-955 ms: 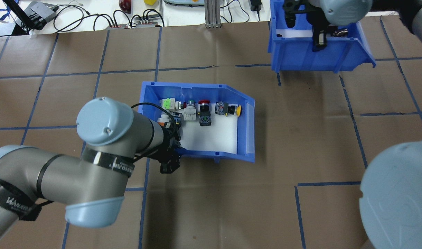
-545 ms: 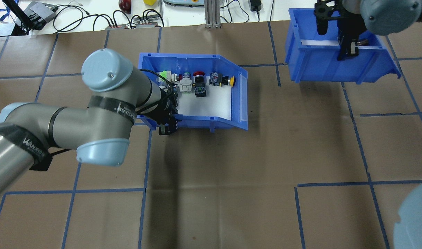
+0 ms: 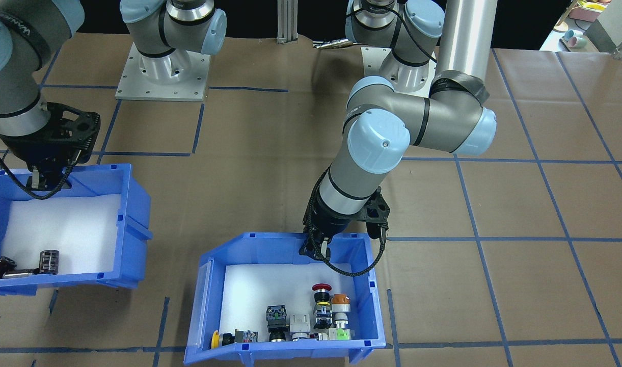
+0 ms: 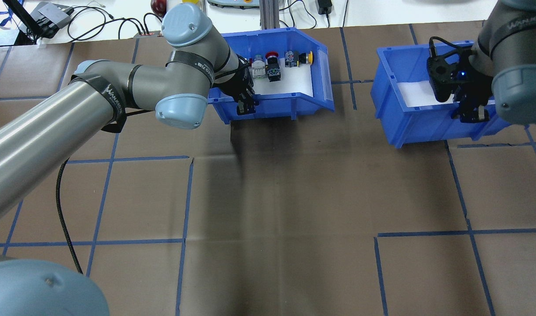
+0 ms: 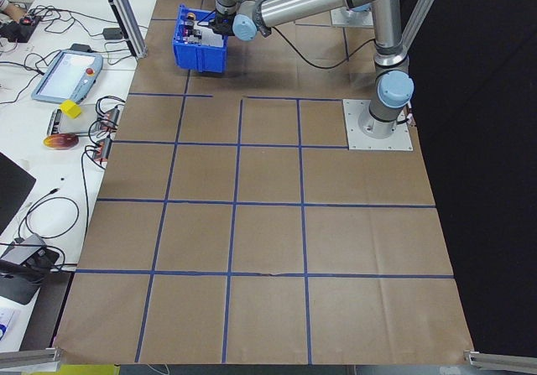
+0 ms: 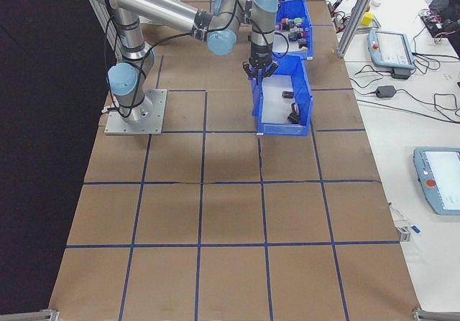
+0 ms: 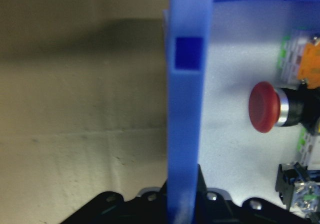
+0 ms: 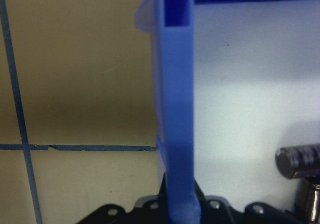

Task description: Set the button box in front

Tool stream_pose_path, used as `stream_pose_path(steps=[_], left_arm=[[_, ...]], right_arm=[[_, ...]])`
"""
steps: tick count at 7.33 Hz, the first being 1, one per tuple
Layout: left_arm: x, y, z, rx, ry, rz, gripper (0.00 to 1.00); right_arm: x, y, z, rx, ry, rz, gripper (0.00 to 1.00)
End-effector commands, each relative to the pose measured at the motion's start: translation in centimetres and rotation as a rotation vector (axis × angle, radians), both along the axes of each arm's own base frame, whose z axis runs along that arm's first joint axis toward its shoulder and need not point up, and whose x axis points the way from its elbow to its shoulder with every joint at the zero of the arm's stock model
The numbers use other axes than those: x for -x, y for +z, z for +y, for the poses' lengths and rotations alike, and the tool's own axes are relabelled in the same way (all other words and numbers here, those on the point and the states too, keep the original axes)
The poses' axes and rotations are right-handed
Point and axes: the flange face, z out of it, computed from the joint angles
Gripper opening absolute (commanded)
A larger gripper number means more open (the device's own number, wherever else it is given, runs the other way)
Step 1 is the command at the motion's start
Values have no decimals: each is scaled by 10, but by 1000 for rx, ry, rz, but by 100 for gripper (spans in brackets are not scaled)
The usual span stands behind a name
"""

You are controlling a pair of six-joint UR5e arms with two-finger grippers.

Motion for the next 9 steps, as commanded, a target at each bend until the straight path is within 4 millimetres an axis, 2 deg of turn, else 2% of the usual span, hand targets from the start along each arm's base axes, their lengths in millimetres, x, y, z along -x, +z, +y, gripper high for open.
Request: stream_pose_path(steps=[1,2,3,5,7,8,9], left_arm=[[3,-8,-2,-12,-1,0,46],[7,-11,3,-24,-6,-1,63],[16,-3,4,-13,-18,-7,69],[14,36,16,6,-23,1,72],[3,94,37,7,-89,-16,72],[-4,125,56,-16,-166,-43,72],[-21,149,72,-66,-225,-64,72]], right_arm=[[-3,-16,19,8,8,8,8],[-3,-17,19,3,6,9,9],[-3,-20,22,-7,0,7,9],[-11,-23,47,-10,-30,3,8],[-24,-27,86,1,-84,-5,9],[-29,-30,99,4,-130,-15,9],[-37,-38,114,-4,-123,-16,9]])
